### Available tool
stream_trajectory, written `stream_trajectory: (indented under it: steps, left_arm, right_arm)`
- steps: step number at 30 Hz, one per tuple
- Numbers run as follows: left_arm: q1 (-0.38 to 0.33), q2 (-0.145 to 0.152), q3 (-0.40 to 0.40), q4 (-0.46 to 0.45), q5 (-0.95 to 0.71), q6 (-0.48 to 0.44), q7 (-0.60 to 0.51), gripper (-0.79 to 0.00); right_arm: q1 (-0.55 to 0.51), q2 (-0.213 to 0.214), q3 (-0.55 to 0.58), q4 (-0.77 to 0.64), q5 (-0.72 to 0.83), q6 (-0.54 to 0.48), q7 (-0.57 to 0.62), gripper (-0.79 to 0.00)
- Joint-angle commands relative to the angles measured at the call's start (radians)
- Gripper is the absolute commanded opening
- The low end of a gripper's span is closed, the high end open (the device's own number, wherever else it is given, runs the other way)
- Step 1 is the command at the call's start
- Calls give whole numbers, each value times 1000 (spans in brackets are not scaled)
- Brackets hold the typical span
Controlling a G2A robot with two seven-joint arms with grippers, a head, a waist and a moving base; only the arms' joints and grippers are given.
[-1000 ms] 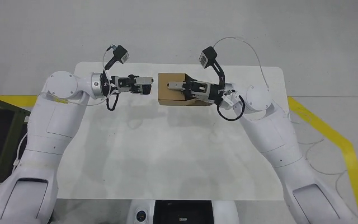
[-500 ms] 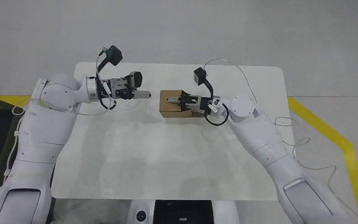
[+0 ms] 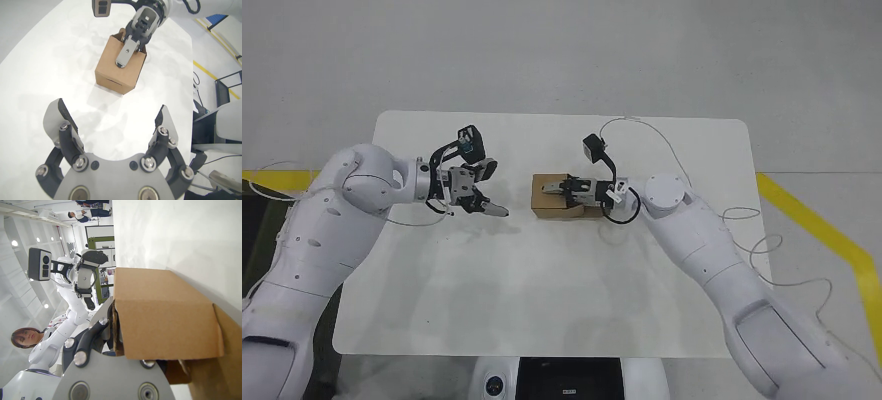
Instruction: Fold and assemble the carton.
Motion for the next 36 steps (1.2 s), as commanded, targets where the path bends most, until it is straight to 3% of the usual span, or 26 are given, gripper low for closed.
stream_trajectory:
  steps: [1, 4, 16, 22, 31, 32, 33, 34, 36]
  left_arm:
    - [-19, 6, 42, -2, 7, -1, 1, 0]
    - [-41, 10, 89, -3, -6, -1, 1, 0]
    - [-156, -13, 216, 55, -47, -1, 39, 0]
    - [-191, -23, 269, 84, -36, -1, 79, 0]
    - [-235, -30, 355, 107, -19, -1, 132, 0]
    - [-239, -32, 362, 108, -7, -1, 145, 0]
    - [-242, -33, 369, 111, 11, -1, 161, 0]
    - [-243, -34, 374, 113, 22, -1, 174, 0]
    - [-247, -38, 395, 118, 73, -1, 207, 0]
  right_arm:
    - [4, -7, -5, 14, 4, -3, -2, -120]
    - [7, -14, -6, 25, 10, -9, -4, -31]
    - [-30, 21, 84, -82, -5, 14, 33, -6]
    - [-123, 75, 188, -250, -65, 75, 29, 0]
    - [-327, 152, 377, -610, -146, 194, 26, -6]
    - [-343, 158, 395, -640, -151, 204, 28, -58]
    - [-358, 163, 411, -667, -154, 214, 32, -212]
    - [-367, 166, 421, -684, -155, 222, 35, -419]
    - [-393, 176, 450, -738, -161, 246, 48, -631]
